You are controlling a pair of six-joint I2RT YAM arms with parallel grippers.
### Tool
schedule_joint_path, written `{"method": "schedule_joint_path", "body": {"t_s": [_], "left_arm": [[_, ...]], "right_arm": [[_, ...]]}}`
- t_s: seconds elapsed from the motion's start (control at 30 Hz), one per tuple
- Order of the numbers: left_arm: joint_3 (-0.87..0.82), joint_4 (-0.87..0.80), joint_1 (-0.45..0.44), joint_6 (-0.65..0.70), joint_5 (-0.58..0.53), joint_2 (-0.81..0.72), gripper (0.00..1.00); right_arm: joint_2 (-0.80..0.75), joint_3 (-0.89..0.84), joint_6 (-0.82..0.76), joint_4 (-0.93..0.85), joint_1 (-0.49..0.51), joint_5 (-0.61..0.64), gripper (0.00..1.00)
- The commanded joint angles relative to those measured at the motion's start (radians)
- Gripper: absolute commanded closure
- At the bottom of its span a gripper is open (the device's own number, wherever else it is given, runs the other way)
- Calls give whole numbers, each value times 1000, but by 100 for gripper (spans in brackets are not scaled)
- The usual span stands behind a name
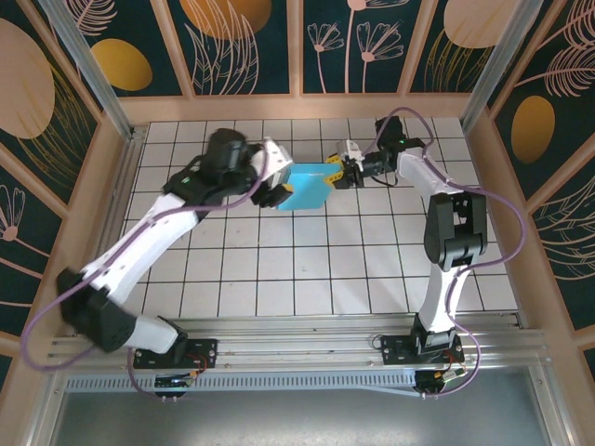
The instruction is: Fold the paper box
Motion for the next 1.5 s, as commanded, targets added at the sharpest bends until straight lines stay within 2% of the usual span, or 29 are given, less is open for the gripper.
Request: {"method": "schedule_joint_path", "body": {"t_s": [0.0, 0.03, 0.1, 0.17, 0.37, 0.57, 0.67, 0.77, 0.97, 1.17, 1.33, 1.47], "left_arm": [[-182, 320, 83, -26, 236, -96, 8], [-227, 340, 90, -20, 269, -114, 2], [-282, 349, 90, 44, 335, -118, 1], [-301, 369, 91, 50, 357, -93, 1], [-204, 341, 94, 88, 457, 46, 1], [-116, 336, 94, 108, 490, 138, 1], [-101, 342, 95, 117, 470, 151, 2], [-114, 349, 107, 136, 400, 130, 3], [-150, 375, 128, 143, 349, 48, 3], [-99, 348, 128, 127, 426, 99, 3], [18, 257, 128, 129, 532, 219, 3], [88, 221, 128, 123, 588, 289, 8]], "right_arm": [[-99, -68, 113, 134, -24, -68, 73], [-121, -99, 156, 192, -30, -74, 73], [-157, -152, 225, 290, -37, -87, 73], [-189, -193, 283, 370, -41, -101, 73], [-256, -247, 357, 470, -52, -154, 73], [-310, -276, 402, 532, -53, -193, 73], [-330, -287, 422, 554, -56, -199, 74], [-343, -296, 429, 556, -62, -187, 74], [-358, -321, 421, 554, -74, -165, 75], [-359, -327, 439, 581, -73, -185, 75], [-370, -349, 499, 659, -73, -196, 75], [-375, -379, 579, 762, -73, -203, 75]]}}
